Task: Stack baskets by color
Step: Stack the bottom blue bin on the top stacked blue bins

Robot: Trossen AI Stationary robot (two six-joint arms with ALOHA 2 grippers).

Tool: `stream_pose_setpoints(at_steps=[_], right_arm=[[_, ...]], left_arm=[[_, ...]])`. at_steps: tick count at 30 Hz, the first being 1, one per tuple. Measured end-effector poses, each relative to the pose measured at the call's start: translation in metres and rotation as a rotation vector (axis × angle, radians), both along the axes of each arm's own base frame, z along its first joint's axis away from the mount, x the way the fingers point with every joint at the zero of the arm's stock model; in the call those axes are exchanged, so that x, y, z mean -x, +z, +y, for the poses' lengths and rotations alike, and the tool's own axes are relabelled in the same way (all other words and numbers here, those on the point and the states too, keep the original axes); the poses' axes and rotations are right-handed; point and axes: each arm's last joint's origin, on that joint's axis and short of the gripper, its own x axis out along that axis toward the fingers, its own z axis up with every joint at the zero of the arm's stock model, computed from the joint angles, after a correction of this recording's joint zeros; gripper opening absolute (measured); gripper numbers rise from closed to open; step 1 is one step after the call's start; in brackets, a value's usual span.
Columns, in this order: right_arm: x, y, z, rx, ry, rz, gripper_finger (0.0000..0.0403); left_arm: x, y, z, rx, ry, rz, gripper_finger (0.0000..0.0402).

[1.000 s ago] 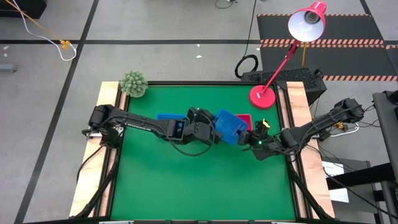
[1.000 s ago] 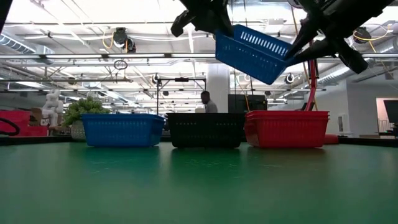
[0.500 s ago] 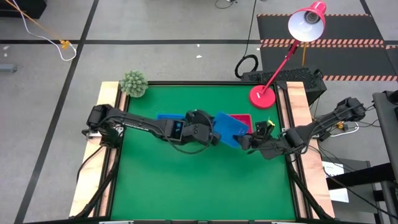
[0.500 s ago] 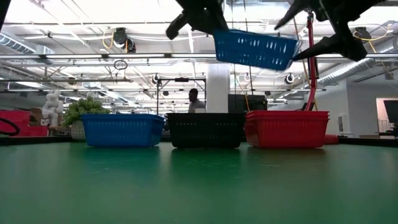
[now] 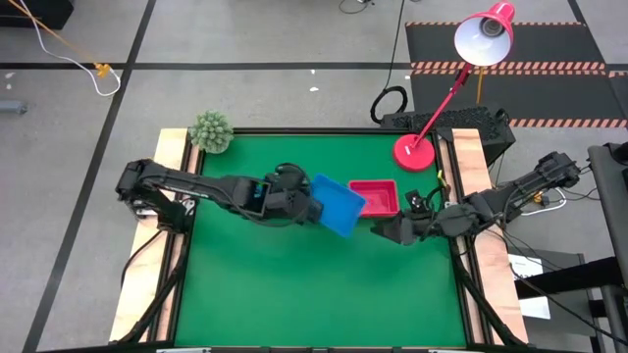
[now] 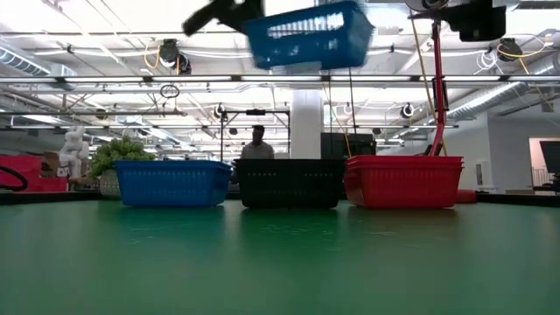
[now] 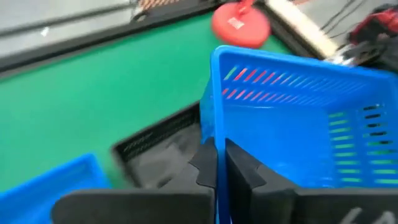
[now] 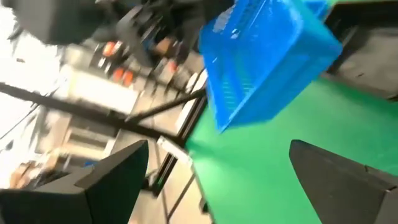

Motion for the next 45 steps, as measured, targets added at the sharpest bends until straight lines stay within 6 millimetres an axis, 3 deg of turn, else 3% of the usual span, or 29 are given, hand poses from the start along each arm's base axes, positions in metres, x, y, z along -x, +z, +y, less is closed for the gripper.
stream_pose_setpoints(at_steps=[13,21,31,39,45], right_arm=[[0.018,0.014,0.000,0.014,0.145,-0.072,0.0384],[0.023,0.015,0.005,0.033,0.188,-0.074,0.0384],[0.024,0.014,0.008,0.035,0.198,-0.068,0.0384],[0.024,0.014,0.005,0.043,0.120,-0.071,0.0384],[0.024,0.014,0.004,0.037,0.066,-0.076,0.0384]], left_arm=[[0.086,0.025,0.011,0.196,0.267,0.202,0.0009],[0.126,0.026,0.016,0.168,0.418,0.301,0.0013],[0.158,-0.013,0.028,0.220,0.426,0.128,0.0010],[0.163,-0.055,0.039,0.236,0.431,0.049,0.0020],[0.163,-0.072,0.041,0.230,0.433,0.068,0.0006]])
